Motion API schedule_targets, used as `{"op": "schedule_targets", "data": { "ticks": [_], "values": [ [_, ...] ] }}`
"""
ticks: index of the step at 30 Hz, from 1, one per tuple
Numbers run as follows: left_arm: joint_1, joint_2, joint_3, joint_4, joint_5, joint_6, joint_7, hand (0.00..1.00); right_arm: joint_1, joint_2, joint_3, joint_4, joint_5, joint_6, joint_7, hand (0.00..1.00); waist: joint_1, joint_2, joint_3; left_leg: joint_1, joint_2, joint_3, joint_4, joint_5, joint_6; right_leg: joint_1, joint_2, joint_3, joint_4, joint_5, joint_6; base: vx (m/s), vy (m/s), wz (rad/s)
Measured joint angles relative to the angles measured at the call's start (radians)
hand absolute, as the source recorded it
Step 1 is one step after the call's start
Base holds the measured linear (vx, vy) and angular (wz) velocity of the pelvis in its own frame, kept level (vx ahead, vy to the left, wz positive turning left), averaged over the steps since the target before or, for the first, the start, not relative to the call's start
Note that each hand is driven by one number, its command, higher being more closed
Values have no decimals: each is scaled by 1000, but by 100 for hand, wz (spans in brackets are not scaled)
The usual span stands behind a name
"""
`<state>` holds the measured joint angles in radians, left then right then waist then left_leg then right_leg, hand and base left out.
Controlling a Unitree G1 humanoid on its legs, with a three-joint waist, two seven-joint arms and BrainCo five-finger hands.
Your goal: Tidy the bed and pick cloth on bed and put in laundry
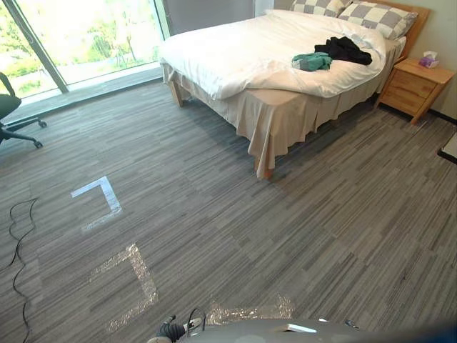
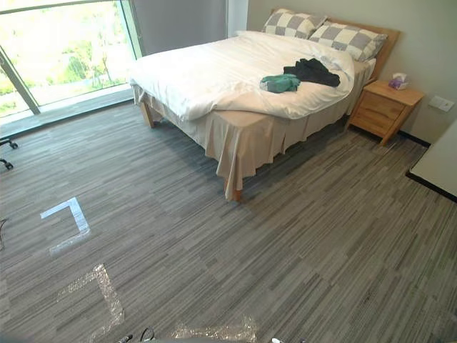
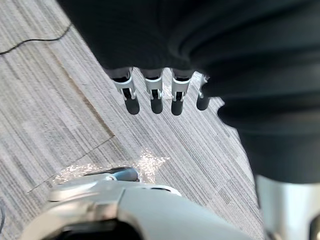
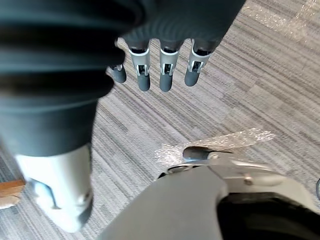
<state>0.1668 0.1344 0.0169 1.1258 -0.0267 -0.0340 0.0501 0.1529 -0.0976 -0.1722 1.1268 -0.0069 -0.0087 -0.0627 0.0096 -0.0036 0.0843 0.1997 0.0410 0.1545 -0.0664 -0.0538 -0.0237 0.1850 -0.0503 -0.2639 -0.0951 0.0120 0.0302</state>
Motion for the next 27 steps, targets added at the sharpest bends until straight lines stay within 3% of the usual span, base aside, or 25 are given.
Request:
{"op": "schedule_targets", "data": {
  "ticks": [7, 22, 25, 27],
  "values": [
    [-5, 5, -9, 0, 2, -14, -1, 0, -14, 4, -13, 9, -18, 0, 1, 0, 1, -5, 12, 23, -6, 7, -23, -3, -6, 0, -4, -2, -1, -5, 24, 44, 14, -2],
    [-24, 17, -26, 0, 19, -15, -1, 0, -37, 18, -54, 18, -17, 1, 4, 0, -2, -17, 33, 0, -8, 26, -29, -2, -3, -34, -7, -2, 2, -10, 24, -29, -14, -3],
    [-30, 17, -28, 0, 19, -14, 0, 0, -38, 24, -93, 15, -16, 2, 11, 0, -11, -14, 48, -9, -6, 28, -21, -2, -1, -93, -24, -2, 134, -72, 26, 11, -2, 1],
    [-30, 19, -28, 0, 19, -14, 0, 0, -37, 31, -100, -3, -15, 2, 11, 0, -16, -18, 50, -3, -8, 33, -20, -6, -2, -136, -44, -11, 239, -114, 45, 40, 9, -6]
  ]
}}
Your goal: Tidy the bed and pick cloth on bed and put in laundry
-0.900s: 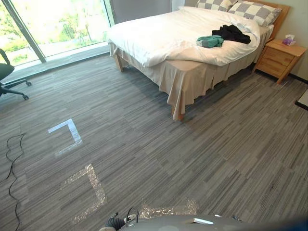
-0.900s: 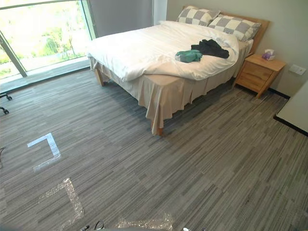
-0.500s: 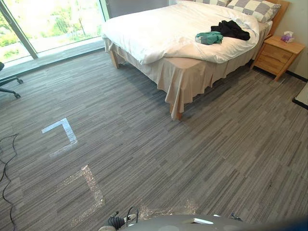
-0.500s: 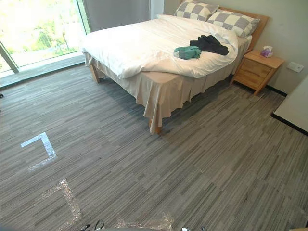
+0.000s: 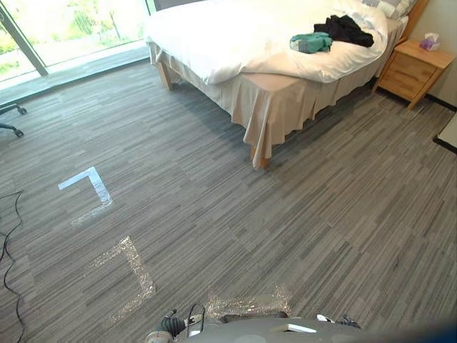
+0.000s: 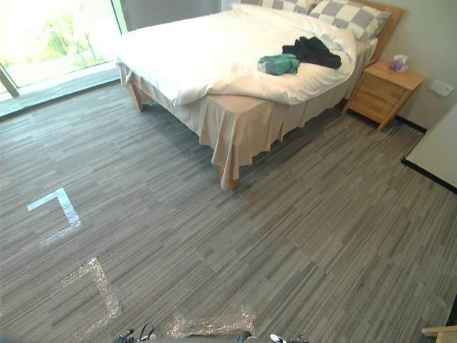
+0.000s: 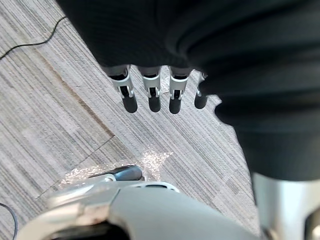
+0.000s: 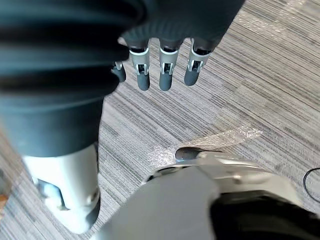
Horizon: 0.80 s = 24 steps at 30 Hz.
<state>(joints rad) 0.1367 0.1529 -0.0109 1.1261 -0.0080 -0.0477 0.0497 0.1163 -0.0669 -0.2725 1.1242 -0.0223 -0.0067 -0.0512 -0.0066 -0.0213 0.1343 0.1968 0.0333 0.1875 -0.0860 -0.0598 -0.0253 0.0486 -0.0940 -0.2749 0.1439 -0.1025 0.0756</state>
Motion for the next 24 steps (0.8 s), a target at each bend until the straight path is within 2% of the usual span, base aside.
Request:
{"op": "schedule_targets", "data": {
  "ticks": [1, 4, 8, 9, 12, 13, 14, 16, 17, 18, 19, 20, 21, 22, 24],
  "values": [
    [0, 1, 0, 0, 0, 0, 0, 0, -1, 1, -6, 0, 2, 0, 0, 0, 0, -1, 2, 7, 0, 16, 0, -3, -3, -29, -14, -18, 64, -13, 16, 10, 19, -22],
    [-2, 3, 1, 0, -1, 0, 0, 0, -6, 12, -30, -10, 13, 0, 0, 0, -1, -4, 8, 26, -2, 55, -3, -16, -10, -68, -34, -50, 152, -20, 9, -51, 40, -37],
    [-20, 15, 1, 0, 0, 0, 0, 0, -13, 20, -42, -10, 52, 0, -1, 0, -9, -9, 18, 33, -6, 68, -11, -19, -6, -82, -41, -81, 134, -31, -9, -14, 4, -21],
    [-31, 15, 0, 0, 0, 1, 0, 0, -19, 21, -64, -9, 61, 0, -1, 0, -14, -4, 24, 34, 2, 51, -13, -26, 7, -95, -43, -110, 163, -37, -15, 8, -40, -3],
    [-42, 12, -11, 0, 1, 2, 0, 0, -31, 19, -89, -8, 80, 0, 0, 0, -35, 12, 27, 36, 55, 46, -15, -51, -6, -150, -36, -153, 157, -46, -17, 9, -37, 8],
    [-48, 10, -12, 0, 1, 2, 0, 0, -37, 18, -92, -8, 81, 0, 0, 0, -41, 19, 30, 44, 99, 45, -15, -62, -23, -204, -43, -151, 149, -21, -9, 78, -51, 7],
    [-51, 11, -10, 0, 2, 2, -1, 0, -37, 18, -93, -8, 82, 0, 0, 0, -42, 19, 31, 45, 114, 44, -11, -69, -33, -224, -50, -152, 148, -10, -1, 153, -115, 7],
    [-57, 13, -3, 2, 24, 1, -2, 0, -32, 20, -104, -7, 81, 0, 0, 0, -42, 15, 31, 61, 154, 39, 12, -103, -73, -252, -73, -145, 109, 49, 8, 261, -199, 14],
    [-56, 13, 0, 4, 30, 1, -3, 0, -25, 21, -106, -6, 81, 0, 0, 0, -43, 14, 30, 71, 160, 35, 15, -115, -82, -249, -80, -137, 91, 52, 12, 372, -280, 22],
    [-52, 4, 18, 6, 34, 1, -5, 0, -3, 24, -114, -8, 81, 0, 2, 0, -50, 16, 24, 95, 179, 32, 18, -133, -93, -247, -79, -121, 92, 101, -15, 440, -293, 17],
    [-39, -30, 23, 16, 43, -1, -5, 0, 1, 3, -114, -6, 77, 1, 5, 0, -53, 63, 5, 99, 226, 34, 48, -127, -92, -250, -35, -133, 128, 53, -53, 481, -285, 6],
    [-42, -32, 23, 22, 43, -4, -8, 0, -3, -2, -114, -4, 77, 1, 5, 0, -52, 74, 2, 81, 242, 35, 98, -120, -98, -249, -22, -133, 135, 40, -71, 482, -288, -11],
    [-44, -34, 23, 16, 41, -8, -9, 0, -5, -3, -112, -5, 77, -2, 5, 0, -52, 78, 2, 14, 266, 19, 262, -114, -93, -232, -10, -137, 134, 27, -97, 473, -320, -21],
    [-53, -36, 35, 15, 39, -7, -9, 0, -4, -6, -112, -5, 77, -1, 3, 0, -56, 82, 5, -56, 299, 14, 459, -78, -84, -182, 13, -138, 106, 9, -118, 558, -399, -22],
    [-39, -41, 60, 12, 35, -7, -9, 0, -2, -15, -98, 2, 75, -2, 0, 0, -53, 81, 12, -128, 353, 12, 703, -8, -88, -102, 49, -125, 57, -7, -136, 586, -348, -45]
  ]
}}
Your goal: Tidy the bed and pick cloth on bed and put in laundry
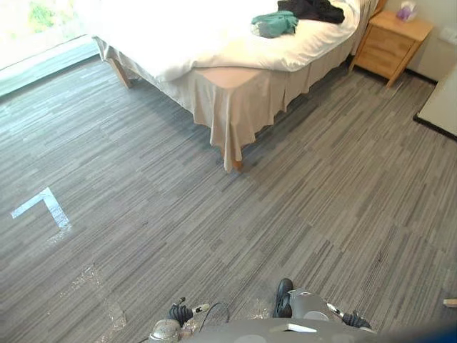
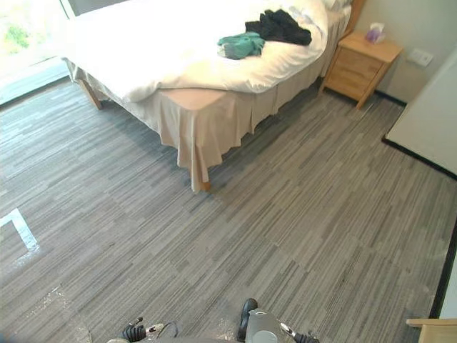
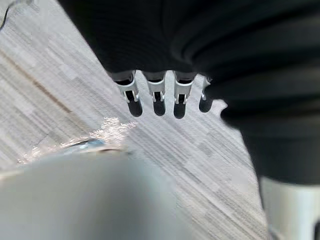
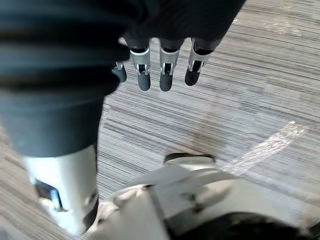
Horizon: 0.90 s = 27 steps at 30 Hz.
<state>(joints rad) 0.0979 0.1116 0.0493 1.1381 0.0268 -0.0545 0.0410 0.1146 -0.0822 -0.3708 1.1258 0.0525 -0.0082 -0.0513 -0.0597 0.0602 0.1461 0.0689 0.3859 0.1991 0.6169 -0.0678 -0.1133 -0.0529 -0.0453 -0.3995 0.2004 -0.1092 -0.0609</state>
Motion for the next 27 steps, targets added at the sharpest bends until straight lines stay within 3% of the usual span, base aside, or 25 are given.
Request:
{"op": "schedule_targets", "data": {
  "ticks": [1, 3, 5, 7, 8, 9, 10, 11, 14, 15, 17, 19, 21, 22, 23, 24, 25, 27],
  "values": [
    [5, -4, 2, -25, -13, -1, 0, 0, 0, -12, 28, 4, -9, 0, -2, 0, 17, 5, 1, -63, 30, -9, 247, -24, -32, 99, 37, 40, -58, -8, -13, 495, -239, -75],
    [8, -2, 3, -38, -17, -1, 2, 0, -6, -13, 42, 4, -34, -1, -2, 0, 27, 0, 3, -114, -1, -12, 354, -87, -42, 178, 46, 92, -109, -12, -18, 477, -134, -90],
    [10, -3, 5, -58, -20, -2, 3, 0, -16, -19, 55, 10, -47, 0, -3, 0, 36, -2, 5, -184, -48, -10, 351, -150, -43, 227, 42, 153, -147, -13, -21, 413, 8, -88],
    [2, -2, 23, -59, -48, -6, 5, 0, -32, -18, 56, 32, -66, 2, -6, 0, 58, -16, 14, -229, -94, -4, 247, -191, -40, 258, 22, 200, -161, -13, -20, 325, 124, -89],
    [-1, 9, 33, -61, -58, -9, 9, 0, -39, -6, 60, 32, -76, 2, -6, 0, 60, -41, 30, -239, -143, 0, 117, -201, -37, 286, -10, 219, -167, -18, -11, 333, 183, -76],
    [-3, 16, 31, -63, -58, -12, 10, 0, -39, 2, 63, 29, -76, 1, -7, 0, 60, -55, 37, -247, -184, -6, -14, -188, -35, 300, -34, 228, -167, -34, 16, 316, 194, -70],
    [-4, 10, 22, -63, -58, -16, 11, 0, -34, -6, 66, 25, -76, 1, -6, 0, 55, -42, 34, -251, -222, -34, -235, -91, -25, 307, -41, 230, -170, -55, 53, 373, 307, -49],
    [-13, 19, 9, -57, -57, -20, 10, 0, -35, -13, 76, 29, -76, 5, -11, 0, 61, -32, 34, -247, -245, -49, -334, 32, 45, 340, -52, 245, -188, -84, 113, 329, 263, -20],
    [-36, 52, -9, -57, -57, -20, 10, 0, -29, 8, 124, 30, -77, 2, -11, 0, 55, -83, 26, -228, -301, -36, -399, 36, 63, 330, -82, 240, -195, -72, 120, 289, 147, 9],
    [-43, 56, -9, -58, -59, -19, 9, 0, -35, 10, 137, 30, -84, 2, -11, 0, 74, -104, 26, -225, -306, -12, -379, 21, 81, 335, -96, 245, -201, -54, 129, 307, 117, -15],
    [-38, 52, -8, -55, -59, -18, 9, 0, -39, 17, 141, 29, -95, 1, -11, 0, 78, -101, 23, -201, -310, 4, -378, 5, 92, 341, -104, 252, -202, -20, 149, 263, 119, -32],
    [-19, 43, -7, -55, -60, -17, 8, 0, -40, 11, 138, 27, -116, 1, -5, 0, 82, -95, 15, -130, -321, 42, -444, 0, 98, 321, -120, 284, -134, -2, 160, 228, 131, -51],
    [-2, 26, -8, -55, -59, -15, 8, 0, -40, -5, 125, 13, -118, 1, 1, 0, 79, -67, 5, -49, -316, 63, -529, -7, 93, 191, -128, 314, 160, -12, 186, 177, 103, -40],
    [2, 36, -10, -54, -59, -13, 6, 0, -42, 2, 124, 2, -120, 1, 1, 0, 73, -77, 12, 3, -330, 62, -558, -17, 100, 103, -166, 314, 394, 16, 279, 196, 94, -7],
    [2, 42, -11, -54, -58, -12, 4, 0, -35, 4, 122, -3, -120, 1, 1, 0, 66, -86, 14, 30, -341, 57, -565, -25, 104, 71, -188, 311, 484, 48, 300, 272, 76, 24],
    [5, 53, -22, -53, -58, -8, 3, 0, -23, 20, 102, -8, -117, 2, 1, 0, 52, -94, 13, 72, -355, 37, -561, -41, 120, 37, -238, 275, 628, 58, 288, 258, 24, 48],
    [3, 58, -33, -52, -58, -4, 4, 0, -17, 22, 99, -8, -116, 2, 1, 0, 51, -99, 14, 108, -357, 22, -557, -55, 127, 18, -279, 203, 714, -19, 260, 264, -4, 54],
    [-8, 57, -47, -52, -58, -4, 3, 0, -19, 20, 99, -13, -116, 1, 1, 0, 43, -88, 13, 143, -334, -18, -569, -62, 120, -12, -281, 104, 678, -125, 212, 278, -88, 69]
  ]
}}
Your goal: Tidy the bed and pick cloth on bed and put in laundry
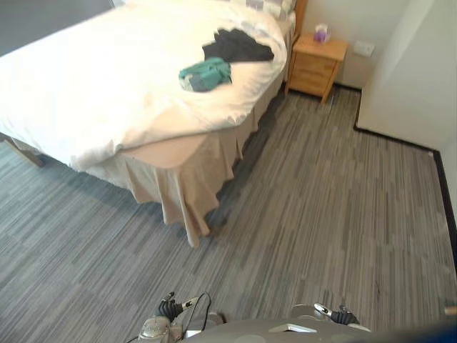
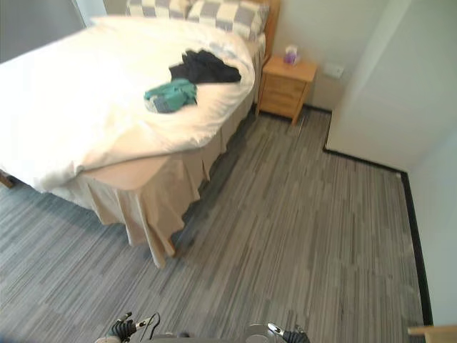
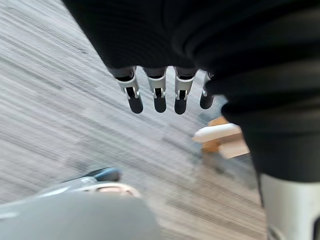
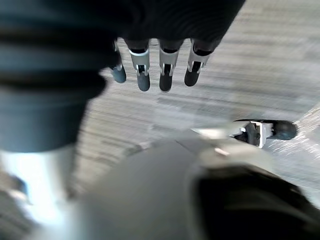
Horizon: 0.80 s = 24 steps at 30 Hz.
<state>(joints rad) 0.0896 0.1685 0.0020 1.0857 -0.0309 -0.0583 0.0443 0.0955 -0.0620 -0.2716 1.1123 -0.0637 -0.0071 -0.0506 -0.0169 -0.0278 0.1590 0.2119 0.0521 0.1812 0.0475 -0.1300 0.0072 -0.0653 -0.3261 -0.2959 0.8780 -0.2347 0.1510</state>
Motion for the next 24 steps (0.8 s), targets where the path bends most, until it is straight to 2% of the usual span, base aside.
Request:
{"op": "schedule_targets", "data": {
  "ticks": [1, 2, 3, 4, 5, 6, 7, 8, 9, 11, 12, 14, 15, 16, 17, 18, 19, 20, 21, 22, 23, 24],
  "values": [
    [-10, -7, 0, 0, 0, 0, 0, 0, -1, -7, -1, -9, 0, 0, 1, 0, -2, 15, 7, 16, 30, -26, -8, -1, -6, -23, 31, -35, -100, -28, -20, 285, -153, 75],
    [-12, -12, 0, -1, 0, 0, 0, 0, -2, -15, 0, -16, 0, 0, 1, 0, -3, 24, 9, 19, 50, -35, -9, -3, -10, -36, 53, -39, -166, -31, -25, 259, -204, 69],
    [-13, -16, 0, -2, 1, 0, -1, 0, -5, -18, 5, -22, 0, 0, 1, 0, -6, 34, 11, 17, 79, -56, -11, -8, -25, -56, 90, -34, -329, -11, -24, 218, -244, 61],
    [-16, -15, 0, -3, 1, 0, -2, 0, -9, -17, 5, -22, 0, 0, -1, 0, -6, 32, 12, 19, 98, -79, -17, -26, -56, -72, 109, -5, -511, 56, -27, 221, -277, 60],
    [-17, -11, 0, -3, 2, 0, -2, 0, -12, -15, 5, -19, 0, 0, -1, 0, -6, 25, 14, 25, 101, -89, -27, -36, -66, -76, 111, 27, -611, 105, -25, 317, -456, 55],
    [-17, -10, 0, -1, 4, 0, -1, 0, -14, -15, 4, -10, 1, 1, 0, 0, -7, 20, 12, 44, 109, -113, -52, -52, -89, -77, 114, 62, -689, 246, -16, 243, -343, 39],
    [-20, -18, 0, 3, 4, 0, 0, 0, -16, -14, 4, -8, 1, 0, 1, 0, -9, 18, 8, 57, 117, -116, -65, -57, -98, -68, 134, 57, -677, 261, -51, 340, -411, 31],
    [-24, -34, 2, 5, 7, -4, -1, 0, -24, -37, -3, -1, 0, 1, -1, 0, -7, 52, 17, 62, 142, -127, -55, -56, -109, -87, 152, 46, -613, 191, -70, 288, -314, 18],
    [-26, -48, 3, 6, 12, -6, -1, 0, -29, -49, -4, -2, -1, 0, 1, 0, -6, 72, 21, 57, 144, -133, -33, -42, -108, -105, 156, 43, -540, 129, -88, 352, -365, 14],
    [-14, -69, 14, 7, 14, -13, 0, 0, -25, -61, -3, 7, -1, 2, 2, 0, -2, 94, 9, 88, 178, -140, -22, -10, -129, -73, 185, 29, -514, 78, -106, 387, -316, 16],
    [-5, -76, 21, 6, 14, -17, -1, 0, -22, -61, 8, 9, -1, 1, 2, 0, -1, 105, 1, 81, 205, -161, 53, -7, -133, -14, 210, 2, -531, 61, -117, 355, -252, 25],
    [-1, -73, 22, 0, 12, -21, -2, 0, -17, -56, 22, 20, -1, 1, 2, 0, 0, 93, -6, 29, 212, -189, 186, -7, -134, 32, 218, -21, -556, 41, -122, 254, -192, 35],
    [-3, -69, 31, -7, 6, -25, -1, 0, -15, -62, 53, 29, -6, 1, 0, 0, 3, 89, -8, -63, 221, -220, 374, 5, -149, 76, 223, -42, -590, 31, -121, 375, -250, 42],
    [-11, -71, 47, -8, -3, -26, 1, 0, -14, -71, 80, 31, -22, 1, -2, 0, 3, 89, -4, -162, 238, -225, 566, 58, -162, 115, 234, -63, -617, 34, -139, 380, -225, 35],
    [-13, -71, 49, -10, -13, -26, 1, 0, -13, -78, 95, 32, -27, 1, -3, 0, 7, 93, -4, -200, 254, -213, 657, 83, -167, 140, 238, -76, -634, 33, -147, 322, -147, 24],
    [-11, -74, 54, -22, -39, -28, 5, 0, -20, -83, 105, 40, -40, 1, -4, 0, 17, 97, 1, -284, 288, -146, 843, 36, -167, 207, 251, -83, -681, 34, -151, 326, -106, 11],
    [-11, -73, 60, -24, -39, -30, 6, 0, -24, -82, 107, 43, -40, 1, -5, 0, 21, 94, 3, -309, 291, -110, 890, 5, -167, 234, 250, -84, -696, 34, -151, 324, -75, 8],
    [-13, -71, 77, -31, -50, -35, 6, 0, -32, -81, 117, 44, -41, 1, -5, 0, 28, 83, 12, -344, 284, -25, 920, -54, -155, 284, 236, -88, -723, 35, -149, 308, -7, 6],
    [-12, -70, 82, -44, -60, -36, 7, 0, -36, -78, 120, 44, -42, 1, -5, 0, 28, 77, 17, -360, 273, 16, 909, -77, -152, 305, 227, -92, -734, 36, -148, 278, 60, 16],
    [-14, -70, 85, -49, -66, -39, 7, 0, -43, -76, 123, 44, -49, 1, -4, 0, 29, 70, 21, -395, 237, 90, 826, -103, -136, 333, 210, -109, -746, 39, -140, 271, 87, 28],
    [-16, -73, 82, -51, -67, -41, 7, 0, -45, -78, 125, 41, -52, 1, -3, 0, 28, 72, 23, -408, 199, 143, 685, -86, -117, 350, 202, -131, -749, 42, -120, 297, 129, 50],
    [-18, -77, 76, -52, -68, -43, 7, 0, -45, -81, 125, 37, -56, 2, -2, 0, 29, 81, 30, -400, 162, 230, 503, -29, -13, 371, 213, -143, -750, 31, -82, 313, 131, 92]
  ]
}}
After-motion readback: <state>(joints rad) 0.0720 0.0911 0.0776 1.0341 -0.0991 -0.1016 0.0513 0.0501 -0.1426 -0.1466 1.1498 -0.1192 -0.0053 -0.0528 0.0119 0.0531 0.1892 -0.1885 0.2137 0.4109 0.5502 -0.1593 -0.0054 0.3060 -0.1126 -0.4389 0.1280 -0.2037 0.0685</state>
